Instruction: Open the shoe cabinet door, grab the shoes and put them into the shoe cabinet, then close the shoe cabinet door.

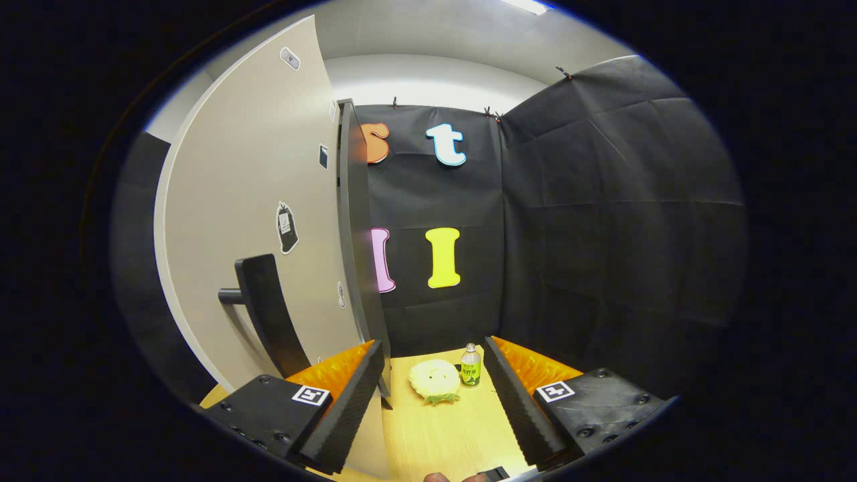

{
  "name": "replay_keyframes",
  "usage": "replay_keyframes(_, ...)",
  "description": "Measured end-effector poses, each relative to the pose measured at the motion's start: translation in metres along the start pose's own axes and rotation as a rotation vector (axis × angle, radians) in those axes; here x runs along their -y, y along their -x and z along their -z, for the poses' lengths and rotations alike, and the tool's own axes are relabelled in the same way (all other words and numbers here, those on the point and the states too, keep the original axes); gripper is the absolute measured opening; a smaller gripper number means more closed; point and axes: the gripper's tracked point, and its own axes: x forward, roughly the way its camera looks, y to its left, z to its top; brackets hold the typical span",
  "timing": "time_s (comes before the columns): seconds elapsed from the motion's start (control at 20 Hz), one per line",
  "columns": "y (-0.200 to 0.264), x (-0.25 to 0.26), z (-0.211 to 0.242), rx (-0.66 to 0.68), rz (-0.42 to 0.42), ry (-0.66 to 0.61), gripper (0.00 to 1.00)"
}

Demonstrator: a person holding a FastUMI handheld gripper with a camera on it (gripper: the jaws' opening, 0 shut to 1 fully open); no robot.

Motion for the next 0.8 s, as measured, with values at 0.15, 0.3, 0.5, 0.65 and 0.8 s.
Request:
replay_keyframes(0.15,0.001,-0.007,0.006,-0.02,-0.003,-0.04,0.98)
replay_keyframes(0.3,0.008,-0.028,0.009,-0.018,-0.013,-0.042,0.98)
replay_keyframes(0.5,0.018,-0.065,0.012,-0.021,-0.031,-0.037,0.98)
replay_keyframes(0.65,0.022,-0.093,0.016,-0.029,-0.038,-0.032,0.98)
replay_keyframes(0.8,0.024,-0.117,0.019,-0.031,-0.029,-0.024,0.98)
